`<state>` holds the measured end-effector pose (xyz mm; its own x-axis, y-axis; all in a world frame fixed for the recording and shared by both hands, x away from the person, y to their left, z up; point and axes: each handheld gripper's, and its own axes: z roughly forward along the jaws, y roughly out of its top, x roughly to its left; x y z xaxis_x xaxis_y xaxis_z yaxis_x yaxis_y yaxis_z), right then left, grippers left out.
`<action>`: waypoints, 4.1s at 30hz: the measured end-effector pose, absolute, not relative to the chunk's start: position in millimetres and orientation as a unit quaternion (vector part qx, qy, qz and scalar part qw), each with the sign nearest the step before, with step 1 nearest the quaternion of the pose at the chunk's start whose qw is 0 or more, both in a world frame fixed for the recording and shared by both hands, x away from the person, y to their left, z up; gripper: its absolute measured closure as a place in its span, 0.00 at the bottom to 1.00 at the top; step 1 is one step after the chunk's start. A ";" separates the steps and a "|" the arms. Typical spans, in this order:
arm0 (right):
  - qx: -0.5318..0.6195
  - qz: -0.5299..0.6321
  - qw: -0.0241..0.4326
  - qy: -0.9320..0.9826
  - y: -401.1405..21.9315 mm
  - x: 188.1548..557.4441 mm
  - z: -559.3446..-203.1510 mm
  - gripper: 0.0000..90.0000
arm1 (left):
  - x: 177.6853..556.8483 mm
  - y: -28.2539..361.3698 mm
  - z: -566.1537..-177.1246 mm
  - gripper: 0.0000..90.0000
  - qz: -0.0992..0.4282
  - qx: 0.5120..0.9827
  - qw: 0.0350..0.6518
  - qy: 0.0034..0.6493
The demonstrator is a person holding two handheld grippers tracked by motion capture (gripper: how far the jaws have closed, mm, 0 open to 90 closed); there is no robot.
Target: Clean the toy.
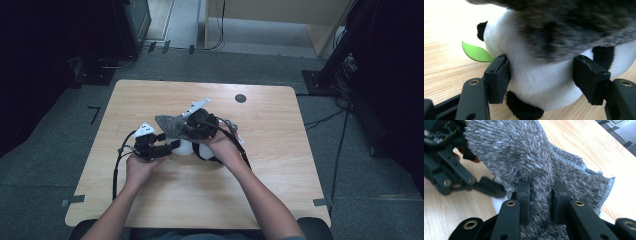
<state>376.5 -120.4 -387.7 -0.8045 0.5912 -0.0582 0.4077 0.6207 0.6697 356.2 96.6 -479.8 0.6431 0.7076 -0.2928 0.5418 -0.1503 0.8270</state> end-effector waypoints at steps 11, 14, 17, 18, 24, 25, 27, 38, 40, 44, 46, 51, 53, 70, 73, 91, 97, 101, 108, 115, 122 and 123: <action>0.294 0.337 0.140 0.883 -163.5 361.7 -381.4 0.81 | 356.0 96.0 -479.2 0.38 0.082 0.755 0.499 0.418; 0.303 0.339 0.146 0.878 -178.4 356.5 -378.3 0.81 | 356.1 96.0 -479.2 0.38 0.082 0.755 0.499 0.418; 0.314 0.346 0.152 0.871 -193.7 352.1 -376.0 0.80 | 356.1 95.9 -479.2 0.38 0.082 0.754 0.499 0.418; 0.316 0.347 0.154 0.869 -196.7 350.6 -375.5 0.80 | 356.1 96.0 -479.3 0.38 0.083 0.755 0.499 0.418; 0.333 0.357 0.165 0.857 -221.2 343.8 -375.7 0.82 | 356.5 96.8 -479.3 0.39 0.080 0.758 0.498 0.414; 0.338 0.361 0.165 0.853 -225.0 343.8 -376.5 0.82 | 356.5 96.7 -479.4 0.39 0.080 0.757 0.499 0.414; 0.347 0.368 0.159 0.848 -230.8 343.8 -378.4 0.82 | 356.6 96.7 -479.4 0.39 0.081 0.757 0.499 0.414; 0.369 0.379 0.184 0.828 -249.6 343.6 -370.6 0.84 | 356.6 96.7 -479.5 0.39 0.082 0.759 0.498 0.412; 0.376 0.378 0.192 0.824 -257.4 344.8 -370.1 0.84 | 356.7 96.7 -479.3 0.39 0.083 0.759 0.498 0.411; 0.397 0.379 0.201 0.811 -271.6 346.3 -370.5 0.83 | 356.7 96.7 -479.3 0.39 0.084 0.760 0.497 0.410; 0.407 0.374 0.206 0.807 -277.5 347.2 -372.5 0.83 | 356.6 96.6 -479.3 0.39 0.083 0.760 0.497 0.410; 0.425 0.376 0.184 0.803 -284.2 350.8 -384.9 0.83 | 356.6 96.5 -479.4 0.39 0.083 0.759 0.498 0.411; 0.423 0.380 0.171 0.804 -281.2 351.8 -390.1 0.83 | 356.7 96.7 -479.4 0.39 0.082 0.760 0.497 0.411; 0.431 0.374 0.138 0.810 -264.9 354.8 -426.2 0.84 | 356.5 96.0 -479.3 0.40 0.083 0.762 0.496 0.409; 0.436 0.371 0.136 0.809 -265.3 354.2 -431.8 0.84 | 356.3 95.7 -479.1 0.40 0.084 0.762 0.495 0.408; 0.455 0.331 0.102 0.820 -259.1 363.9 -470.3 0.84 | 356.6 96.2 -479.1 0.40 0.083 0.762 0.495 0.409; 0.453 0.321 0.099 0.826 -260.0 365.8 -471.8 0.83 | 356.5 96.5 -479.1 0.40 0.083 0.762 0.495 0.409; 0.458 0.321 0.097 0.823 -263.5 365.0 -468.7 0.83 | 356.6 96.5 -479.0 0.40 0.083 0.763 0.494 0.409; 0.462 0.326 0.116 0.817 -273.4 363.5 -457.4 0.83 | 356.6 96.7 -478.7 0.40 0.083 0.764 0.493 0.408; 0.466 0.359 0.137 0.797 -284.5 359.9 -438.4 0.84 | 356.3 96.1 -478.3 0.40 0.083 0.764 0.492 0.409; 0.457 0.389 0.153 0.785 -285.0 357.1 -415.1 0.84 | 356.0 95.9 -477.5 0.40 0.082 0.765 0.491 0.409; 0.455 0.392 0.155 0.784 -284.6 356.7 -412.5 0.84 | 355.9 95.9 -477.4 0.40 0.082 0.765 0.491 0.409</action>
<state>356.7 -284.6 -412.5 -0.5380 0.8352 0.1138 0.5924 0.2786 0.7560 355.9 95.9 -477.4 0.6523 0.7064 -0.2749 0.5445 -0.1844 0.8182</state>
